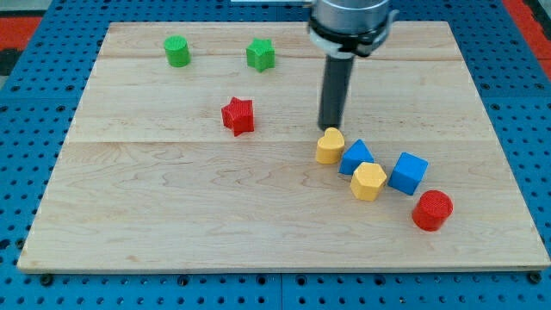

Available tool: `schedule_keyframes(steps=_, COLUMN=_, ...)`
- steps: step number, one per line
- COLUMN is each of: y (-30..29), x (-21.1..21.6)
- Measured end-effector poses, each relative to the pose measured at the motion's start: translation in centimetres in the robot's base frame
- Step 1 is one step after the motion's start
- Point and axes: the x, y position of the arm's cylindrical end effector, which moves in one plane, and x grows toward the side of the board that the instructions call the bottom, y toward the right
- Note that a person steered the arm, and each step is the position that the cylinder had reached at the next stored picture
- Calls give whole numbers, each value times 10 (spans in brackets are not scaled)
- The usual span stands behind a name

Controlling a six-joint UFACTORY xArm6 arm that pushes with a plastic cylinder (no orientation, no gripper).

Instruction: Move the red star between blue triangle and yellow heart

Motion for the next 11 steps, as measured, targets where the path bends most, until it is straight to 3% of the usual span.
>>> schedule_keyframes(steps=1, y=1, x=32)
schedule_keyframes(steps=3, y=22, x=42)
schedule_keyframes(steps=4, y=-24, x=-8)
schedule_keyframes(steps=5, y=-77, x=-86)
schedule_keyframes(steps=6, y=-144, x=-69)
schedule_keyframes(steps=9, y=2, x=40)
schedule_keyframes(steps=10, y=32, x=49)
schedule_keyframes(steps=11, y=10, x=34)
